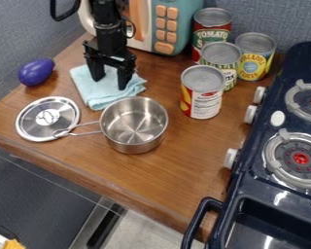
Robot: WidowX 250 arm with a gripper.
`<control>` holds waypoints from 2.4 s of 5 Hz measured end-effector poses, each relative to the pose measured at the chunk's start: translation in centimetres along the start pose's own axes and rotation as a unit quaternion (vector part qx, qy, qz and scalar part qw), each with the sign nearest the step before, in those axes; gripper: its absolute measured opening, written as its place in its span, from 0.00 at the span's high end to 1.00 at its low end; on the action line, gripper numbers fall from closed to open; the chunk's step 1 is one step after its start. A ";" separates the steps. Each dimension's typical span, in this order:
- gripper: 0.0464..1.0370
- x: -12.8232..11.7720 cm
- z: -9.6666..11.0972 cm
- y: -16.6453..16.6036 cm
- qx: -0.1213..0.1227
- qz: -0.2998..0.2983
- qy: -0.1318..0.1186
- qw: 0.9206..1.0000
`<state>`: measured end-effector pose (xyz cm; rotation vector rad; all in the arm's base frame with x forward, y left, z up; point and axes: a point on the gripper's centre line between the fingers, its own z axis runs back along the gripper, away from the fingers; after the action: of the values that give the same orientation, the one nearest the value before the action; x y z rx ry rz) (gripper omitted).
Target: Wipe the table with a blue cloth and then put it back
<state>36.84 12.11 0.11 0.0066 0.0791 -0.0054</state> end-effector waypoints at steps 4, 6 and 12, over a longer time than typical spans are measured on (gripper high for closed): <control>0.04 -4.1 -0.3 -2.0 -0.019 0.020 -0.001 1.000; 0.04 -0.9 -0.2 1.2 0.008 0.012 -0.008 1.000; 0.04 -1.4 0.1 1.4 0.030 0.002 -0.028 0.999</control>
<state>35.45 13.56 0.37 0.0665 0.0232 -0.0036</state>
